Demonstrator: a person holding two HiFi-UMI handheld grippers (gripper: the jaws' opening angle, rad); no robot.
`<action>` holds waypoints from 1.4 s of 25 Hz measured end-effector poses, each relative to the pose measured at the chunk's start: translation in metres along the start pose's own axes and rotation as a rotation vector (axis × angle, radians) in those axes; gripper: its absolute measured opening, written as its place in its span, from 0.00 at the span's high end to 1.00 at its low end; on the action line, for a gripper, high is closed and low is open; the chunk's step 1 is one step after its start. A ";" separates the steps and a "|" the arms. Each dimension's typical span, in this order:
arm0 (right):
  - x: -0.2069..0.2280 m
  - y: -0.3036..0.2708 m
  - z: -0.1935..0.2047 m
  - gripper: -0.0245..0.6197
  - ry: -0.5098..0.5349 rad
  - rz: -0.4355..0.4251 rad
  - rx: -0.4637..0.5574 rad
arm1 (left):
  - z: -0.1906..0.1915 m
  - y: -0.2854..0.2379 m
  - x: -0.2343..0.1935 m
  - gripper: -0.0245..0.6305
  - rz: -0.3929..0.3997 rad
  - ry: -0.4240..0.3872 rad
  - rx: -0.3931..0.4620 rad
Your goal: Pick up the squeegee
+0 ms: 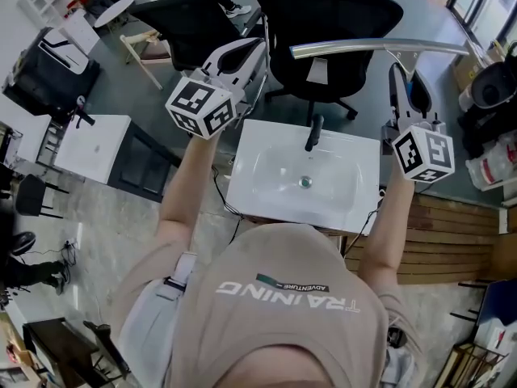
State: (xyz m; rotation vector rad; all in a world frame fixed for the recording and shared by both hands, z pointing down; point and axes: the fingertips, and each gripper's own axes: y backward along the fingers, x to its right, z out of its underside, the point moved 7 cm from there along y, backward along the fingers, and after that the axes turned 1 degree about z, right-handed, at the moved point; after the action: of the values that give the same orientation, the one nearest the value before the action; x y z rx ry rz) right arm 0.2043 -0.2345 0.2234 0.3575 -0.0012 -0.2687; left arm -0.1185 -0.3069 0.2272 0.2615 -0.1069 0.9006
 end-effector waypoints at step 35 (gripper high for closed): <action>-0.007 -0.008 0.009 0.77 -0.001 -0.017 -0.025 | 0.018 0.002 -0.012 0.94 -0.004 0.017 -0.042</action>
State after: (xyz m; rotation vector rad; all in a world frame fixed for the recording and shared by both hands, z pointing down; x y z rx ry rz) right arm 0.1949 -0.2427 0.2296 0.3328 0.0045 -0.2859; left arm -0.1272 -0.3200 0.2425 0.2145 -0.1096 0.8953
